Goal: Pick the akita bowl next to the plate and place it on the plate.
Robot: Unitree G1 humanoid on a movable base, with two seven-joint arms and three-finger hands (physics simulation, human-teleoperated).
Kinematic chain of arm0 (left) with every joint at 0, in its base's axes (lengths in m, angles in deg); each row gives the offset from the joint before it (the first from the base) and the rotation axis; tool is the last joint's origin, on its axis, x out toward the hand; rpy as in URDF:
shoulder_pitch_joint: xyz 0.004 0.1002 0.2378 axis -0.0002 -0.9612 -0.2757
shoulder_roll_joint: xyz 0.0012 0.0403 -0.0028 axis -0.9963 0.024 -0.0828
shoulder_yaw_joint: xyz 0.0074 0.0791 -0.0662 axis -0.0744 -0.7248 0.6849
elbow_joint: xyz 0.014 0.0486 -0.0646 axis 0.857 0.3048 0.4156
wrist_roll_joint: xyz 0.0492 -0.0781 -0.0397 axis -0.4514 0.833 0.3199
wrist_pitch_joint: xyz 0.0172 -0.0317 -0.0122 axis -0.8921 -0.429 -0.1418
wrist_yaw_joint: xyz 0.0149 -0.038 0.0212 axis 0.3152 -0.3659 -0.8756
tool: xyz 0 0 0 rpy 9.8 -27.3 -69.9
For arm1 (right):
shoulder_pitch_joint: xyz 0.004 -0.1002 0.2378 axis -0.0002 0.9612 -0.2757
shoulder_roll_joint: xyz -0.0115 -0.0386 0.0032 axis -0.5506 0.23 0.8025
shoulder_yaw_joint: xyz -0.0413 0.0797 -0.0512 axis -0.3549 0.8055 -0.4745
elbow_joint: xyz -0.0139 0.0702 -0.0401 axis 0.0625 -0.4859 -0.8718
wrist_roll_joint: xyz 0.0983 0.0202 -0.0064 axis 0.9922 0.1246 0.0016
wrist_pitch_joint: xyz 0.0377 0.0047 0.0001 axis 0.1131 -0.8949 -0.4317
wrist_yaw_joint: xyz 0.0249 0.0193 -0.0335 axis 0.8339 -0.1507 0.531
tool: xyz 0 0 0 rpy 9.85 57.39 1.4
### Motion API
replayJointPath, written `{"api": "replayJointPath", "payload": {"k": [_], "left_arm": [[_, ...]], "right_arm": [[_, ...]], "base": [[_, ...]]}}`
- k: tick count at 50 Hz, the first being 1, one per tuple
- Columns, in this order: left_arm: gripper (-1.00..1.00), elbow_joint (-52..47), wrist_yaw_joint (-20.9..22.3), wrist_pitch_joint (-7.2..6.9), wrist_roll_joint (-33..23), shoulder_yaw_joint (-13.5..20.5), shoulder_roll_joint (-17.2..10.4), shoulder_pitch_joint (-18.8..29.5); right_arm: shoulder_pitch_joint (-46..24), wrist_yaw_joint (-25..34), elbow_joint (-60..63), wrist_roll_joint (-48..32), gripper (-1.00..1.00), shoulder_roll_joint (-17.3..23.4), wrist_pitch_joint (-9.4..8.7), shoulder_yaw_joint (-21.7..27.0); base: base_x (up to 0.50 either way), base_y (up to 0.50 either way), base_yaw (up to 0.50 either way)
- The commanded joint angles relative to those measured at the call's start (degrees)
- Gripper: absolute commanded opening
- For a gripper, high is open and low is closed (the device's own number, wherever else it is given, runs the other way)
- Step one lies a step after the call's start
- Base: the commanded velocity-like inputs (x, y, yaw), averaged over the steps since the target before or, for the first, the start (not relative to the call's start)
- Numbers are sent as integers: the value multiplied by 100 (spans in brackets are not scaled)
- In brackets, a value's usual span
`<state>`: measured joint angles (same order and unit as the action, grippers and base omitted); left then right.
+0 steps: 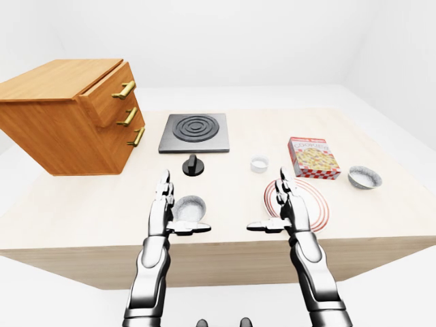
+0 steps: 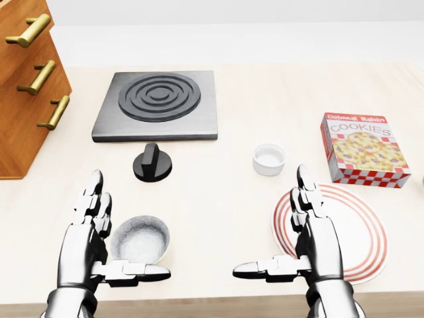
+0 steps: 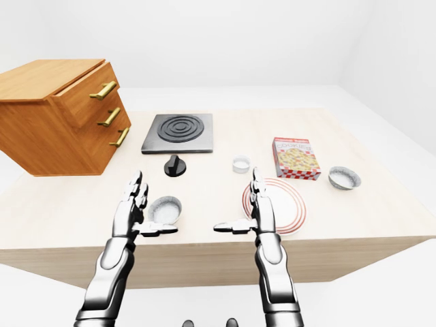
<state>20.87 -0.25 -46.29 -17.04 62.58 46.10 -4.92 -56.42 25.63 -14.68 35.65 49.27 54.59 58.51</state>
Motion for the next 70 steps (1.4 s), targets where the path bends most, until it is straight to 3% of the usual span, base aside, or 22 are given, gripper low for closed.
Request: {"api": "replayJointPath", "payload": {"k": [1, 8, 9, 10, 11, 14, 22, 26, 28, 44, 45, 55, 61, 70], "left_arm": [[100, 54, 155, 83, 35, 115, -66, -7], [100, 128, 181, 161, 23, 112, -69, -1], [100, 132, 182, 167, 15, 107, -69, -5], [100, 84, 188, 138, 8, 96, -66, -26], [100, 68, 193, 123, 7, 92, -63, -29], [100, 22, 194, 96, 2, 87, -59, -41], [100, 97, 213, 152, -6, 99, -67, -21], [100, -8, 209, 79, -12, 88, -60, -51], [100, 27, 214, 102, -8, 91, -60, -42], [100, 43, 218, 131, -16, 90, -60, -55], [100, 1, 220, 97, -16, 86, -59, -65], [100, 71, 232, 146, -26, 96, -68, -43], [100, 92, 237, 162, -24, 100, -70, -37], [100, 52, 235, 131, -32, 95, -67, -45]], "right_arm": [[38, 264, -39, 139, 100, 65, 195, 130], [78, 292, 79, 170, 100, 50, 127, 100], [65, 301, -4, 177, 100, 53, 197, 114], [57, 348, -58, 243, 100, 51, 251, 129], [82, 334, 67, 258, 100, 44, 153, 122], [101, 328, 129, 269, 100, 37, 130, 114], [81, 314, 129, 291, 100, 29, 204, 99], [94, 304, 183, 281, 100, 29, 191, 90], [90, 314, 106, 291, 100, 31, 256, 102], [99, 284, 253, 289, 100, 49, 131, 136], [74, 299, 143, 311, 100, 54, 206, 160], [78, 285, 200, 299, 100, 58, 167, 164], [54, 300, 99, 309, 100, 65, 245, 183], [69, 303, 202, 320, 100, 62, 154, 171]], "base": [[0, 0, 0], [0, 0, 0], [0, 0, 0], [0, 0, 0], [0, 0, 0], [0, 0, 0], [0, -2, 0], [0, -16, 0], [0, -16, 0], [0, -14, 0], [0, -12, 0], [0, -11, 0], [0, -11, 0], [0, -11, 0]]}}
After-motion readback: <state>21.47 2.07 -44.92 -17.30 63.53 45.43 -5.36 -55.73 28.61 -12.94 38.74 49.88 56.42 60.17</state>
